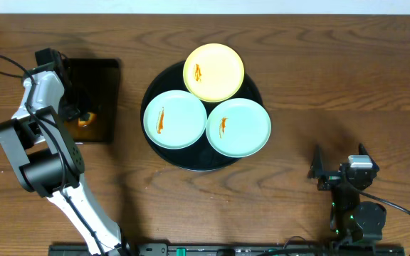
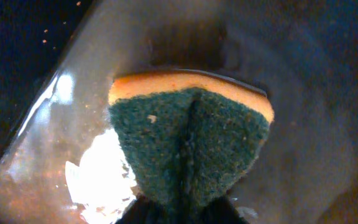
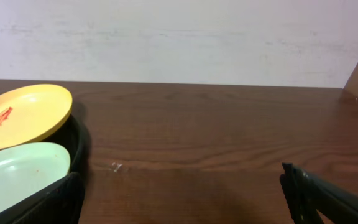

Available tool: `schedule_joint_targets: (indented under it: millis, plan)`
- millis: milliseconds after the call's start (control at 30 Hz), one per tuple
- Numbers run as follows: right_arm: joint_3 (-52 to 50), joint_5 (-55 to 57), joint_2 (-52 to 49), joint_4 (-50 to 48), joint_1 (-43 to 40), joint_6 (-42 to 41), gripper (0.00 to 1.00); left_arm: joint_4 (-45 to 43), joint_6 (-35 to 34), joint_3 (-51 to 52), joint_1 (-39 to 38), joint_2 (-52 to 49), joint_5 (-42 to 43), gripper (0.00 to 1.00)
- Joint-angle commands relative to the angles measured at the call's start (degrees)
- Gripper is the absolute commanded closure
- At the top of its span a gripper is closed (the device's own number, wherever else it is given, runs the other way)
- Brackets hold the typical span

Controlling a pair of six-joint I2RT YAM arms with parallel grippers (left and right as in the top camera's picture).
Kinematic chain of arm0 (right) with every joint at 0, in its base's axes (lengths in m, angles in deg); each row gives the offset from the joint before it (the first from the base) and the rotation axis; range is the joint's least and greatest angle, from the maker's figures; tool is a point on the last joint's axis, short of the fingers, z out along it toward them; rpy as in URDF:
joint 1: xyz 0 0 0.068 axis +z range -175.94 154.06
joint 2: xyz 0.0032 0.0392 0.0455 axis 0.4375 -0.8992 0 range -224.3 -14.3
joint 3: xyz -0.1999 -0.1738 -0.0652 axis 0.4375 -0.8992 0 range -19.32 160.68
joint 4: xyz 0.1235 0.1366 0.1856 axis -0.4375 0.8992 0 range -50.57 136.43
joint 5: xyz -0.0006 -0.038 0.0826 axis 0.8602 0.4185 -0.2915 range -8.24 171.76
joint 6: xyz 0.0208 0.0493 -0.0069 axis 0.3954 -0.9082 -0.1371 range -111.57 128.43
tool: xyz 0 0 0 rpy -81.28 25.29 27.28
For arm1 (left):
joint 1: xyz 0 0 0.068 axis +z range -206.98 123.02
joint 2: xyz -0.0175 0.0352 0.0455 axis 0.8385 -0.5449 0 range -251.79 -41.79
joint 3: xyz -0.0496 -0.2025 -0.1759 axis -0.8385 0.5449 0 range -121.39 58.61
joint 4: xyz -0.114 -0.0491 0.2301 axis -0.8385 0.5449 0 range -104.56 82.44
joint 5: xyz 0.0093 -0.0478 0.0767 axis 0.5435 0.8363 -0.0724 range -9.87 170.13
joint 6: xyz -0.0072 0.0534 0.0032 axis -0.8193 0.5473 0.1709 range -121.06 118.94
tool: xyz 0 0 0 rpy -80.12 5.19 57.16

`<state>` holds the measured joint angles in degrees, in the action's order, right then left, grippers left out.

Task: Clean dirty plates on tray and stack at the side

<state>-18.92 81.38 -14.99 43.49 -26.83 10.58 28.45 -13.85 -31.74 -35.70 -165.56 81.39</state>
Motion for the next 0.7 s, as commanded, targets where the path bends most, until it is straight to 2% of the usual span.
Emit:
schedule_joint_targets:
  millis: [0,367,467,533,667]
  plan:
    - [-0.09,0.13,0.2,0.26,-0.63,0.5,0.01,-0.07,0.26,0.44,0.2,0.7,-0.46,0.92]
    - [-0.09,0.13,0.2,0.26,-0.63,0.5,0.01,-1.62,0.26,-0.37,0.2,15.17,-0.39,0.93]
    - [-0.09,0.13,0.2,0.26,-0.63,0.5,0.01,-3.72,0.48,-0.37,0.2,18.86,2.82,0.93]
    - [-0.09,0.13,0.2,0.26,-0.63,0.5,0.01,-5.99,2.27,-0.31,0.2,18.93,7.58,0.93]
    - [-0.09,0.13,0.2,0.26,-0.63,0.5,0.01,-9.57,2.89,0.46,0.2,15.61,10.14,0.93]
